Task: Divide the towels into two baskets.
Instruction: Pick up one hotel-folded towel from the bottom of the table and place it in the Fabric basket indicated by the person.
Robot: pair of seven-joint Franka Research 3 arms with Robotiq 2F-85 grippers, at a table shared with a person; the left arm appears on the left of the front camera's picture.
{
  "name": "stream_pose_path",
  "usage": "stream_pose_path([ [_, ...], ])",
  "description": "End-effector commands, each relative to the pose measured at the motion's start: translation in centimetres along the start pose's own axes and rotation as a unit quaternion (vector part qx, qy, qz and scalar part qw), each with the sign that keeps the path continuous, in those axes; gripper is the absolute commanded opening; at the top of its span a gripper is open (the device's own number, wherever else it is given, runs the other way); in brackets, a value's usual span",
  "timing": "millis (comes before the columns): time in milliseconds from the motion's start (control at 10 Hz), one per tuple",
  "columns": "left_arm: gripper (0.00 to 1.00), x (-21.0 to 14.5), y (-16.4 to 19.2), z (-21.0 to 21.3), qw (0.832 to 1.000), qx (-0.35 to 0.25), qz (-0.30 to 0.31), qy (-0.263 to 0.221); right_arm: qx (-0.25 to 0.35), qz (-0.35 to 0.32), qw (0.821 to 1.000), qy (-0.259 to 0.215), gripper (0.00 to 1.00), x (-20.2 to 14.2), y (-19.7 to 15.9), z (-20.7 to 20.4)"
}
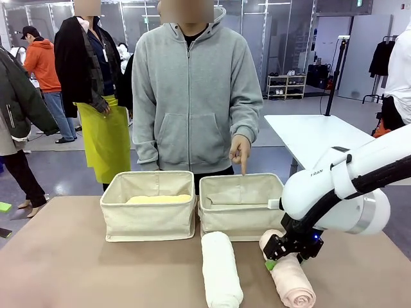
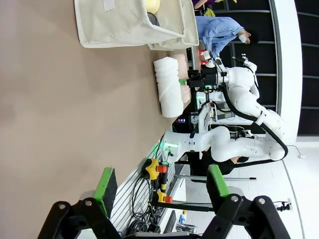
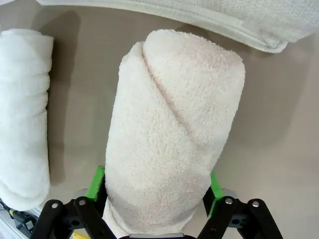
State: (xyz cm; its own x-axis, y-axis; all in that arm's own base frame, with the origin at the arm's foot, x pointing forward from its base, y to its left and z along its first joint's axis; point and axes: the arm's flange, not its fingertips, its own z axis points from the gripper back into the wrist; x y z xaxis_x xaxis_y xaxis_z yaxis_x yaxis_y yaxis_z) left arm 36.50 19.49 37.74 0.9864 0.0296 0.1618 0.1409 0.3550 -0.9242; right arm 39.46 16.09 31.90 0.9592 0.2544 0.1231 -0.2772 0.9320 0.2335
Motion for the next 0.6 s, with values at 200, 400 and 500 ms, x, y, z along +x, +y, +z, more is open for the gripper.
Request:
stream_pose_path([
  [200,0.92,-0.2,-0.3,0.0,1.000,-0.008,-0.004,-0.008,-0.012,-0.008,1.000,-0.004,0.44,-0.1,0.6,-0.1],
  [400,0.92,-0.2,-0.3,0.0,1.000,-0.008,-0.004,-0.008,-0.019,0.000,1.000,-0.013,0.24,0.1,0.8,1.9],
  [500,0.92,-0.2,-0.3,0.0,1.000,-0.008,-0.004,-0.008,-0.007,0.023,1.000,-0.016,0.24,0.1,1.2,3.9],
])
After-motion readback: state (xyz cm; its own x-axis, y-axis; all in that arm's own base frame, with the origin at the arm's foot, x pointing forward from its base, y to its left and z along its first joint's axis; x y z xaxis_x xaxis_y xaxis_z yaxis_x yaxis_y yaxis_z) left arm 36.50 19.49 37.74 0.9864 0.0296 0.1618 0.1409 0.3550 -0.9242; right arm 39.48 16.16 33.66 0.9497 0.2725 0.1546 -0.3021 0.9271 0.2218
